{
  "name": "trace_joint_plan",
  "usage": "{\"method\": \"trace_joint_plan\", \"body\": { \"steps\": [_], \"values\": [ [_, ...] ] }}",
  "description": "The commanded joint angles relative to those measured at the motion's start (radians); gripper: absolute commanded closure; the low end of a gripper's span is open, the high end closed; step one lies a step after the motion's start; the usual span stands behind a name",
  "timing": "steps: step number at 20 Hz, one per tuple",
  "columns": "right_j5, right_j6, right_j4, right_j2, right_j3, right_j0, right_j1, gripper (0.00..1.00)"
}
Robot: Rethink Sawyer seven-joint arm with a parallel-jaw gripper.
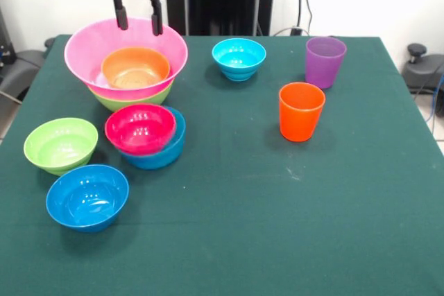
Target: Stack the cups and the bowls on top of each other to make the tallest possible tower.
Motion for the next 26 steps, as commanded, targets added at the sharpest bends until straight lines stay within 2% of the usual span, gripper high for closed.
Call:
{"method": "trace_joint_plan", "body": {
  "steps": [1, 5, 8, 12, 15, 20, 22, 26],
  "values": [
    [-0.051, -0.088, -0.1, 0.049, 0.012, 0.034, 0.038, 0.0],
    [-0.08, -0.059, -0.084, 0.054, 0.025, 0.042, 0.04, 0.0],
    [-0.06, -0.02, -0.067, 0.049, -0.006, 0.082, 0.055, 0.0],
    [-0.044, 0.038, -0.049, 0.045, -0.075, 0.163, 0.081, 0.0],
    [0.006, 0.067, -0.04, 0.028, -0.142, 0.224, 0.1, 0.0],
    [0.069, 0.083, -0.002, 0.01, -0.234, 0.284, 0.143, 0.0],
    [0.056, 0.089, 0.006, 0.001, -0.261, 0.299, 0.164, 0.0],
    [0.0, 0.087, -0.021, -0.028, -0.333, 0.323, 0.246, 0.0]
  ]
}}
